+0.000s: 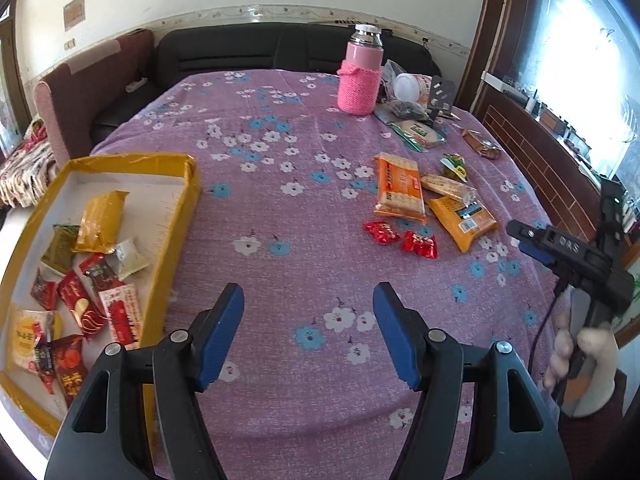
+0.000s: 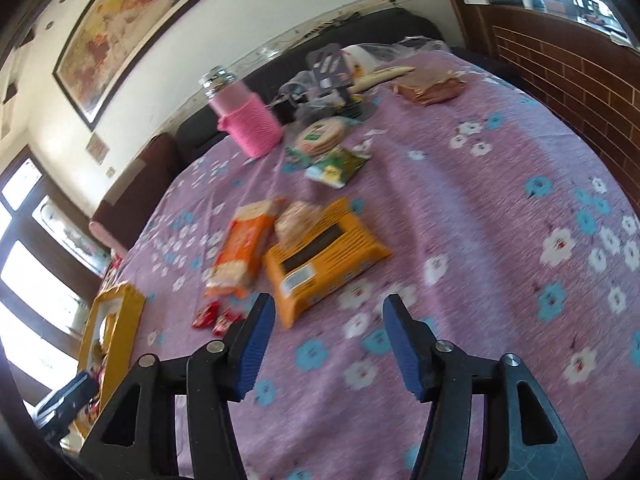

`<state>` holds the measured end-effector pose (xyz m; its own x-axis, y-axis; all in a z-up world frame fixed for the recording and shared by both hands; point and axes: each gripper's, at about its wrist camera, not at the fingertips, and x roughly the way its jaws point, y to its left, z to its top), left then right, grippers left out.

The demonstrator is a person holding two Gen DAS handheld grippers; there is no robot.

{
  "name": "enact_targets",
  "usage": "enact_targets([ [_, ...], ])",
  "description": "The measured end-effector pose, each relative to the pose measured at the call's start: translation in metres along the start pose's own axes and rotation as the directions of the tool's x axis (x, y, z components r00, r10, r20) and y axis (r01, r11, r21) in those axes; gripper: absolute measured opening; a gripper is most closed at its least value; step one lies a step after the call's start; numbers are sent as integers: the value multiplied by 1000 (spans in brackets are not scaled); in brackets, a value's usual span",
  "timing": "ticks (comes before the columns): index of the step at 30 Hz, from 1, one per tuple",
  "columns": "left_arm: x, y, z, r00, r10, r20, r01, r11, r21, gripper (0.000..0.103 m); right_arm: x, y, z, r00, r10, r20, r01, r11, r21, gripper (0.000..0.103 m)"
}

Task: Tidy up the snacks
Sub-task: 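Move both tools back toward the orange cracker pack and red candies, then grasp the orange cracker pack with the left tool while the right tool grasps a red candy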

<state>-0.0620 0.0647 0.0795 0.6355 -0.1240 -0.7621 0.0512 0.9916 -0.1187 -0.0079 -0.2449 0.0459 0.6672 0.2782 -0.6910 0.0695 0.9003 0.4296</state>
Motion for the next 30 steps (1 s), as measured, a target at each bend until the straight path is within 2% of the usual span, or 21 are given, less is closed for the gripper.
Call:
enact_targets([
  [4,9,-1,-2,999,-46,-28,46,999,-4,66,17,-1,12,999,8,-37,-7,1000,27,60],
  [10,15,12,-2,996,-76,-43,74,996,-55,66,51,63,1,989,86,-121,-102,985,-137,60],
  [14,15,30,2,994,-96,-44,91,990,-105,66,75,102,-12,985,55,-162,-100,954,-281,58],
  [19,25,42,11,988,-143,-53,135,981,-139,66,89,124,-31,986,5,-167,-71,916,-395,56],
  [22,39,39,17,981,-179,-80,166,975,-151,66,87,124,-34,990,-11,-141,-49,909,-414,43],
  [23,45,37,20,977,-192,-91,177,972,-154,66,87,122,-33,990,-9,-139,-49,912,-408,31],
  [24,51,34,23,973,-205,-103,188,970,-154,66,87,119,-32,990,-3,-142,-53,917,-395,26],
  [30,85,4,40,965,-207,-159,196,977,-85,66,83,104,-24,989,35,-146,-83,938,-338,23],
])
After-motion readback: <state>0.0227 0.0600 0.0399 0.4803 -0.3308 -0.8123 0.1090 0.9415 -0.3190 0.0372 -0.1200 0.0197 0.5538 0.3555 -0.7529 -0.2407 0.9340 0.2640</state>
